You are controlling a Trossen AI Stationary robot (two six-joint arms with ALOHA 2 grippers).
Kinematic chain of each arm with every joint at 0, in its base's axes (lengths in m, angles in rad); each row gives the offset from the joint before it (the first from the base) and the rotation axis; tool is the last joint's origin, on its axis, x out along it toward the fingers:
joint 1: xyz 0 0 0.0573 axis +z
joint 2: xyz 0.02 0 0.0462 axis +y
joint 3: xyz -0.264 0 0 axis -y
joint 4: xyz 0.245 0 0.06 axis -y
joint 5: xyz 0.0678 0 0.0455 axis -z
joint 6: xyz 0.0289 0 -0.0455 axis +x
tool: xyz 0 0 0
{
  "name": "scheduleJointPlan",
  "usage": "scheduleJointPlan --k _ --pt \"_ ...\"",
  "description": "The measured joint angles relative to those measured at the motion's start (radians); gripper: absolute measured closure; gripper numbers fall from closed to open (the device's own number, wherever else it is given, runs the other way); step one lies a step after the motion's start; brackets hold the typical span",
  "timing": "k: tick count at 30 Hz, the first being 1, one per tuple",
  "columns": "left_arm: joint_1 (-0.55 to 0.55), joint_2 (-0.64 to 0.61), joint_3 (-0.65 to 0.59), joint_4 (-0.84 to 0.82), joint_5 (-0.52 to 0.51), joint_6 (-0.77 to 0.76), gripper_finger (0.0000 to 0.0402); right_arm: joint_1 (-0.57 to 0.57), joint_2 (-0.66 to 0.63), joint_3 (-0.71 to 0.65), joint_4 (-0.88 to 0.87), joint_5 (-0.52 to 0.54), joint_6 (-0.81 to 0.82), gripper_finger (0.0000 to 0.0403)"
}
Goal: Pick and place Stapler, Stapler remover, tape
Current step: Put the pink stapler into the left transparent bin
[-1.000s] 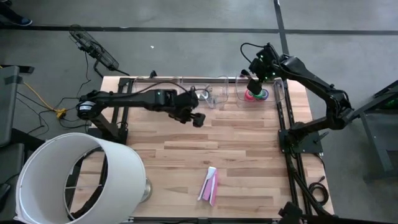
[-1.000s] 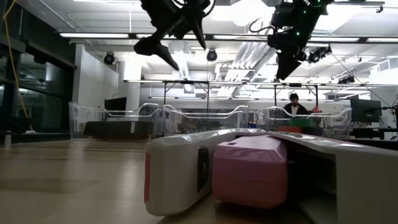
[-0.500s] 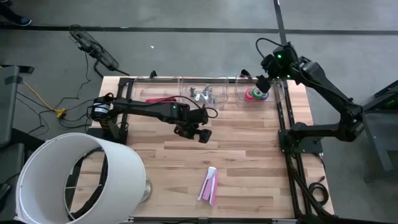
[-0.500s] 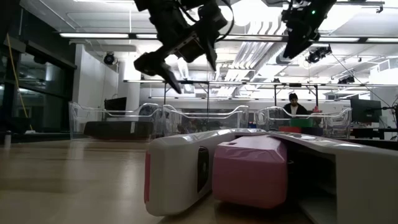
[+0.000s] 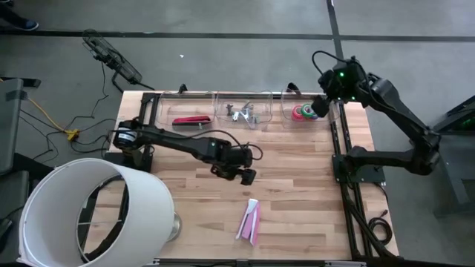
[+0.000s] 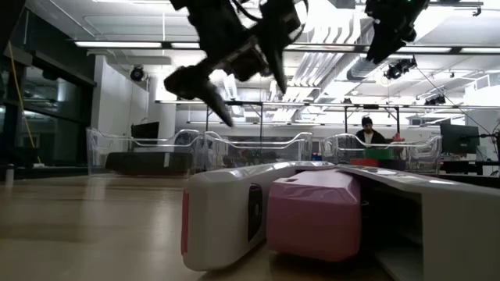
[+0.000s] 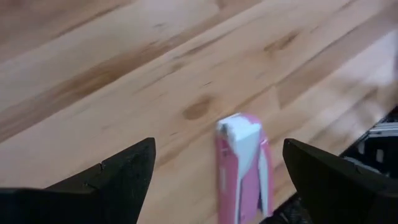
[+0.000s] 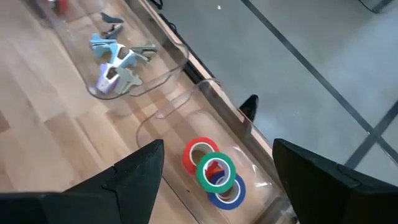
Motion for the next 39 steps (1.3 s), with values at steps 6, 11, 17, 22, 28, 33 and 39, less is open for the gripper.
scheduleJointPlan --k 6,11,17,22,28,33,39 --pt "-0.037 0.047 0.009 0.02 0.032 -0.05 0.0055 0.054 -0.014 0.0 -0.008 0.0 0.015 0.0111" --pt "-0.075 0.077 0.017 0.047 0.059 -0.157 0.0055 0.092 -0.017 0.0 -0.008 -0.005 0.015 0.0111" --pt "-0.093 0.152 0.118 0.093 0.076 -0.195 0.0055 0.126 -0.018 0.0 -0.006 -0.011 0.017 0.0111" --pt "-0.09 0.24 0.227 0.053 0.093 -0.183 0.0055 0.142 -0.021 0.0 0.0 -0.014 0.01 0.0111" --pt "-0.09 0.319 0.326 -0.099 0.131 -0.139 0.0055 0.157 -0.022 0.0 -0.008 -0.025 0.011 0.0111" --pt "-0.075 0.32 0.341 -0.141 0.103 -0.08 0.0055 0.19 -0.022 -0.002 -0.067 -0.181 0.02 0.0111" --pt "-0.04 0.221 0.341 -0.33 -0.08 -0.034 0.0055 0.299 -0.022 -0.045 -0.149 -0.466 -0.117 0.0111"
